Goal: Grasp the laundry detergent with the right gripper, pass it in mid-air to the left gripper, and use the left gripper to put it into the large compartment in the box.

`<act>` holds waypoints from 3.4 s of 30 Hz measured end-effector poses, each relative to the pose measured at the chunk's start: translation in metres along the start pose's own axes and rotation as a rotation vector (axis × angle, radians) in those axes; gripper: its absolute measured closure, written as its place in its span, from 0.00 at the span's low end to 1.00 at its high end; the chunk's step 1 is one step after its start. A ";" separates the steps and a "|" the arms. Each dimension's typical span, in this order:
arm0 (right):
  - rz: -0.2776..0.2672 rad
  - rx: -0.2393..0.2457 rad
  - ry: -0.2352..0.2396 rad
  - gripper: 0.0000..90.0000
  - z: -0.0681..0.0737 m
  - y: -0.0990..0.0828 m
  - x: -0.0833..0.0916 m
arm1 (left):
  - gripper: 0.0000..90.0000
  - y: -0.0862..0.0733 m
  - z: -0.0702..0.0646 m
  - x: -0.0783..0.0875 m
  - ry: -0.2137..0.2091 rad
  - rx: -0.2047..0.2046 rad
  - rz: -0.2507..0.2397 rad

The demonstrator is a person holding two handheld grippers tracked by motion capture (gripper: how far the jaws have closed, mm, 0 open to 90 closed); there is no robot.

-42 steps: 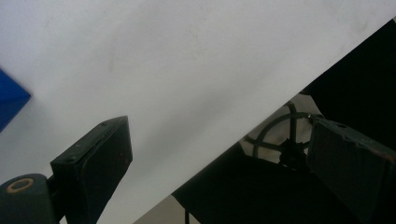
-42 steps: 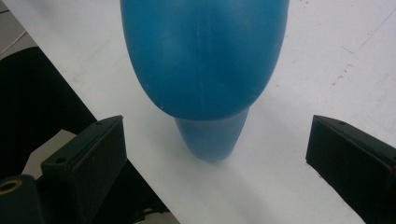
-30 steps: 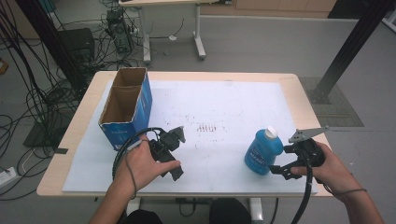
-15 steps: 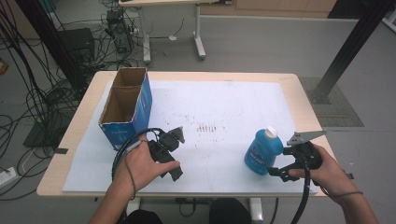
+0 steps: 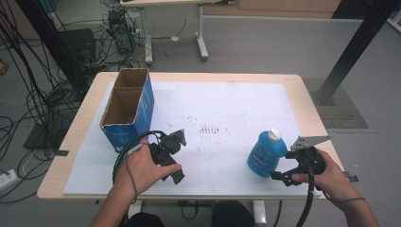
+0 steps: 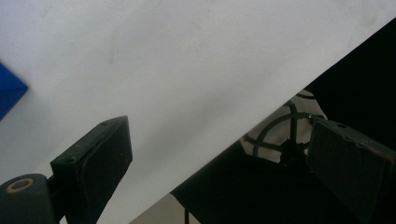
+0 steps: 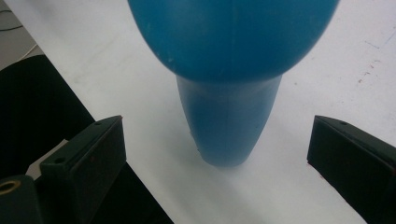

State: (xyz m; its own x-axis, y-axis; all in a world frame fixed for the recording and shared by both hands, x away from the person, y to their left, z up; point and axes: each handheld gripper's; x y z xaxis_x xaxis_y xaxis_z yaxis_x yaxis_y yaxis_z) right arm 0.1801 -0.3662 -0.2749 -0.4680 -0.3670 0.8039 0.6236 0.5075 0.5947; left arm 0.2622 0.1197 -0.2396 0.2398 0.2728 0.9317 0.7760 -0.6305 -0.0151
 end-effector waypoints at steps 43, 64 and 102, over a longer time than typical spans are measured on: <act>-0.177 -0.050 0.018 0.04 -0.002 -0.054 -0.014 | 0.08 0.000 0.001 -0.003 0.001 0.005 -0.005; -0.246 -0.081 0.035 0.04 0.000 -0.076 -0.031 | 0.08 -0.003 0.003 -0.001 0.004 0.017 -0.011; -0.268 -0.095 0.044 0.04 0.001 -0.075 -0.045 | 0.08 -0.006 0.009 -0.001 -0.003 0.022 -0.021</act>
State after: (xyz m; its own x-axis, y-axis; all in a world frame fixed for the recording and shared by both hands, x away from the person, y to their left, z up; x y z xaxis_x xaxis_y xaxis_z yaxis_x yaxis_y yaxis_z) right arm 0.1541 -0.3871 -0.3561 -0.5975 -0.5126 0.6166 0.5381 0.3138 0.7823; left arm 0.2623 0.1302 -0.2440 0.2245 0.2879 0.9310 0.7934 -0.6086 -0.0031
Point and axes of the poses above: each handheld gripper's, and its own axes: x roughly backward along the jaws, y roughly out of its top, z roughly to its left, and after that the axes turned 13 degrees about -y, right-handed
